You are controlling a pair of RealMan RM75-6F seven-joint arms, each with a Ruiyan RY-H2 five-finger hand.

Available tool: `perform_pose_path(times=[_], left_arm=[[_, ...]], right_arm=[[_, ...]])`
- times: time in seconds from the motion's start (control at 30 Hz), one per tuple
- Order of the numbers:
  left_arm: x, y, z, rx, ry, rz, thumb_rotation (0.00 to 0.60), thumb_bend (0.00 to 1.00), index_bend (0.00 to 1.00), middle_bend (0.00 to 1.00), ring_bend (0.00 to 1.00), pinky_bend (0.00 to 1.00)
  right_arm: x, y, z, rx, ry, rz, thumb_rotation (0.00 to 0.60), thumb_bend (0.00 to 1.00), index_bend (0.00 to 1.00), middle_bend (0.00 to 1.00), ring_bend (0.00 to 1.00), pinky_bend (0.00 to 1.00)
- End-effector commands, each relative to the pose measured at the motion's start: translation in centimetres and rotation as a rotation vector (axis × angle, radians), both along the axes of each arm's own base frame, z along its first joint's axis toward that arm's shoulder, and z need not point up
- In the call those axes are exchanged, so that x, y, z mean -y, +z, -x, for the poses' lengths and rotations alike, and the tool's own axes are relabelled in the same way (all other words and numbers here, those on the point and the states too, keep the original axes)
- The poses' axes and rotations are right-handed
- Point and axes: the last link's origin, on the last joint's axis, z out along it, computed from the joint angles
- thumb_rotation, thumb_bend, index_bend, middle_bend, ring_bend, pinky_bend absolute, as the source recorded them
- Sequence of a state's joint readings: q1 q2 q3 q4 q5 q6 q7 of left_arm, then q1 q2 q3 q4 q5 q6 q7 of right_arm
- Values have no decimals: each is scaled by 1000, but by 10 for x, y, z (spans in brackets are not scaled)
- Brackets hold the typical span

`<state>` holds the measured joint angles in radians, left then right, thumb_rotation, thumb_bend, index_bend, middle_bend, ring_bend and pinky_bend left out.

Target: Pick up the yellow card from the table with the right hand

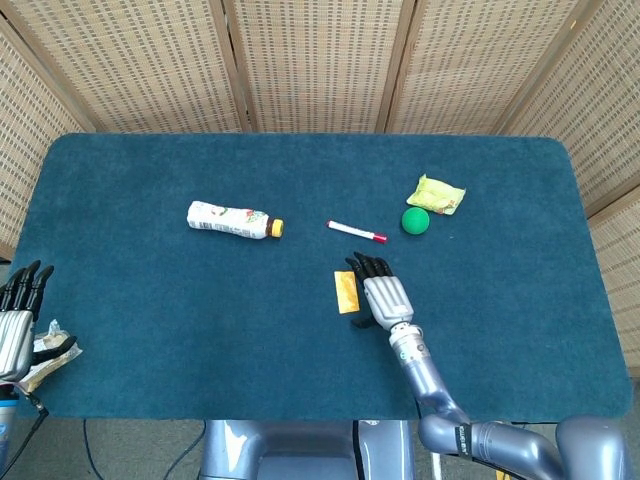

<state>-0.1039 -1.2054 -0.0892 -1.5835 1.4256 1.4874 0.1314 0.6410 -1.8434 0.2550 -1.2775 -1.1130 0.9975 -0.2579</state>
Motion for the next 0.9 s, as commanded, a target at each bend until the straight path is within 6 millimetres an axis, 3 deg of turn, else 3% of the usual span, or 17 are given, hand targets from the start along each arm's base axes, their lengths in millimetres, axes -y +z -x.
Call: perform_pose_path(times=[0.03, 0.6, 0.9], left_arm=[[0, 0, 0, -1, 2, 0, 600, 68, 0, 0, 0, 112], [-3, -2, 3, -3, 14, 1, 600, 68, 0, 0, 0, 112], [-3, -1, 3, 1, 14, -6, 600, 68, 0, 0, 0, 112]], right_arm=[[1, -3, 0, -12, 10, 8, 600, 202, 47, 0, 0, 0], [8, -21, 4, -48, 19, 21, 600, 208, 47, 0, 0, 0], [15, -25, -1, -19, 50, 84, 600, 424, 53, 0, 0, 0]])
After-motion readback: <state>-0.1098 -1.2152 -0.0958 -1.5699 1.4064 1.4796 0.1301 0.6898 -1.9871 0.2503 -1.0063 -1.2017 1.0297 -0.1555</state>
